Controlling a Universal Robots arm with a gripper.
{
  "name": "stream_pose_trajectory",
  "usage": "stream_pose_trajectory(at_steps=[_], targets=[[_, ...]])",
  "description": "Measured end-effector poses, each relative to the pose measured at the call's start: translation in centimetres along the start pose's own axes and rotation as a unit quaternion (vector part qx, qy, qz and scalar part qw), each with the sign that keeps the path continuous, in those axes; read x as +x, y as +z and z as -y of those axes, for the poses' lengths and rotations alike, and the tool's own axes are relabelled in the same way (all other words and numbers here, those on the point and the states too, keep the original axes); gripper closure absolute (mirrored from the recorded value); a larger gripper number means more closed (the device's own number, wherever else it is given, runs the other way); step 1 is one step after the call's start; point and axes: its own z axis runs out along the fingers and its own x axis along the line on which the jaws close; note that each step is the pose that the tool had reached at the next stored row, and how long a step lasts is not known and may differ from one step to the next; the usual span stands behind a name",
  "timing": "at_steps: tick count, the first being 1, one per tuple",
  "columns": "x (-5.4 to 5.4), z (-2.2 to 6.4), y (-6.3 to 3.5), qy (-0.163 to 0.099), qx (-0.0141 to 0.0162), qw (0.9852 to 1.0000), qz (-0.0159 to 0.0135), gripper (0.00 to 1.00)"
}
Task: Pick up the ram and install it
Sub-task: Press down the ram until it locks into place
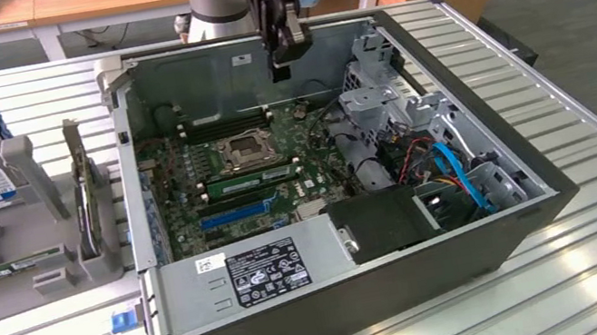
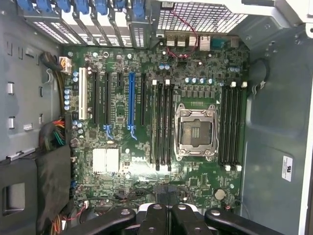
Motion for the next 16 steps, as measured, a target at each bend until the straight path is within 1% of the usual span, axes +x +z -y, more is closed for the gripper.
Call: stream_pose_trajectory(at_steps=[4,14,16], targets=[[0.02,-0.13,0.41,0.0,0.0021,1.0,0.0,0.9],[0.02,-0.14,0.45,0.0,0.0021,1.0,-0.0001,0.9],[0.02,-0.25,0.49,0.0,0.0032,1.0,-0.0005,0.9]])
